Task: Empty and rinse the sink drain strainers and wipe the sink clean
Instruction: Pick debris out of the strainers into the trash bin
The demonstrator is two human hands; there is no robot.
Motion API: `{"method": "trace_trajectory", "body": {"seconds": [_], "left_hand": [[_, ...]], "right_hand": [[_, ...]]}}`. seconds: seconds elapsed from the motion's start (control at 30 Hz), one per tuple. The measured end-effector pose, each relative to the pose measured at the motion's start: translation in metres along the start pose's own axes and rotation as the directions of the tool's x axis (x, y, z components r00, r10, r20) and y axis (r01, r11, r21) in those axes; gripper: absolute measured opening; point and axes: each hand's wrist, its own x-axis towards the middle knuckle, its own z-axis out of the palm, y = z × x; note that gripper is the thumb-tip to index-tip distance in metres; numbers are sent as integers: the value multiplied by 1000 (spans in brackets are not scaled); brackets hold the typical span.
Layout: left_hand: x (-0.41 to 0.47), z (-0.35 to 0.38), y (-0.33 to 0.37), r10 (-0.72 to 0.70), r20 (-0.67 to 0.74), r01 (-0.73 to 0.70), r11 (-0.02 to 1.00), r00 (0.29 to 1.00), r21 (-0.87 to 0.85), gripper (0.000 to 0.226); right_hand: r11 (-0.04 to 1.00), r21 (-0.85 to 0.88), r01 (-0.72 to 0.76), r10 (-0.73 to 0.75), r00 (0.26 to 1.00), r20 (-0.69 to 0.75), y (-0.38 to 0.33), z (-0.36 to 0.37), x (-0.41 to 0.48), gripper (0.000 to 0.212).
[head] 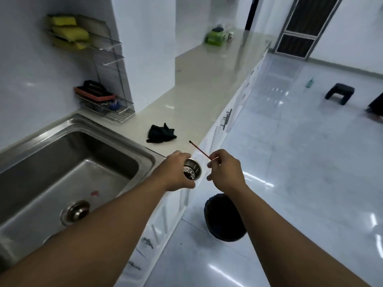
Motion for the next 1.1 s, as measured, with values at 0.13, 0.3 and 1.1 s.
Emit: {"method": "trace_trajectory", "body": {"seconds": [0.13, 0.3, 1.1], "left_hand": [[33, 54, 32, 21, 89, -18, 999, 996, -30, 98], [68, 128, 60, 41, 154, -25, 994, 987, -102, 96], [125, 375, 11, 49, 313, -13, 993, 948, -114, 97]], "right_hand": [[998, 7, -60, 60, 998, -34, 58, -42, 10, 21], [990, 6, -141, 141, 987, -73, 133, -81, 23, 23], [938, -124, -324, 345, 906, 245, 377, -22, 57, 26]]}}
